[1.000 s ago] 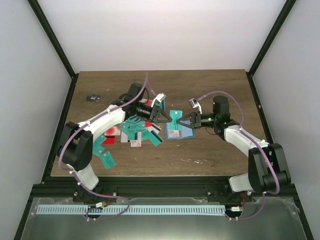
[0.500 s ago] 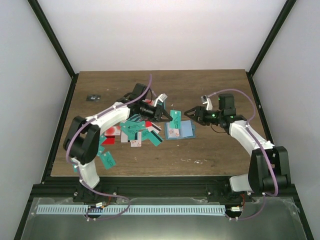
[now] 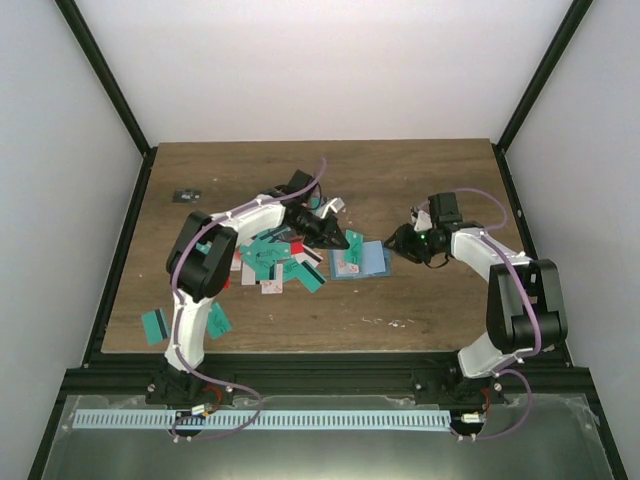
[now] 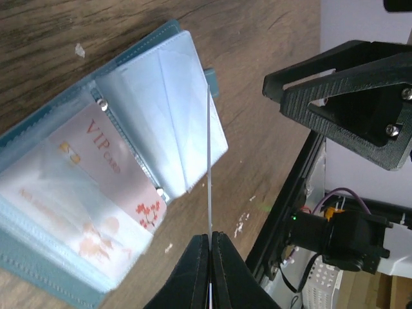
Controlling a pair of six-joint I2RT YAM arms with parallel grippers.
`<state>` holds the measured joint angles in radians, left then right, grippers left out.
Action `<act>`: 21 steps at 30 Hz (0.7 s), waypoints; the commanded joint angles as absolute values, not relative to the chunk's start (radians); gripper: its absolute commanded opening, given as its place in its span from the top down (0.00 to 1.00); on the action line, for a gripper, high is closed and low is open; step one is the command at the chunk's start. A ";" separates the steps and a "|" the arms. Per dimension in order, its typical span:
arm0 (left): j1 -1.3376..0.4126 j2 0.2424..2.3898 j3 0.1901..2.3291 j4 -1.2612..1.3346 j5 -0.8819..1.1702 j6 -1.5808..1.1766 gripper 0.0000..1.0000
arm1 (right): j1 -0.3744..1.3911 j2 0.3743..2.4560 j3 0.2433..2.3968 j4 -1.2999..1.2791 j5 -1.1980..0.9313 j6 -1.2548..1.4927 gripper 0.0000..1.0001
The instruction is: Put the credit cards into the card holder
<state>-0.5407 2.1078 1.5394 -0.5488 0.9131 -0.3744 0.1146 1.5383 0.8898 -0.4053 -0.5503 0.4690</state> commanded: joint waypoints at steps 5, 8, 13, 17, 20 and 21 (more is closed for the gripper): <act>-0.575 2.212 1.652 -0.626 0.890 -0.337 0.96 | 0.110 1.598 0.924 -0.428 -0.487 0.431 0.72; -0.577 2.234 1.659 -0.629 0.869 -0.344 0.96 | 0.110 1.617 0.906 -0.417 -0.508 0.430 0.76; -0.579 2.257 1.665 -0.630 0.866 -0.342 0.96 | 0.111 1.634 0.873 -0.400 -0.525 0.427 0.81; -0.579 2.276 1.678 -0.622 0.873 -0.345 0.96 | 0.110 1.659 0.856 -0.382 -0.542 0.421 0.85; -0.581 2.287 1.689 -0.614 0.876 -0.354 0.96 | 0.110 1.676 0.841 -0.368 -0.556 0.420 0.87; -0.581 2.288 1.690 -0.609 0.875 -0.358 0.96 | 0.110 1.680 0.834 -0.364 -0.564 0.419 0.88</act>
<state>-0.5766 2.2658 1.6615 -0.6220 0.8688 -0.3565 0.1146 1.6615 0.8551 -0.3904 -0.5323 0.4335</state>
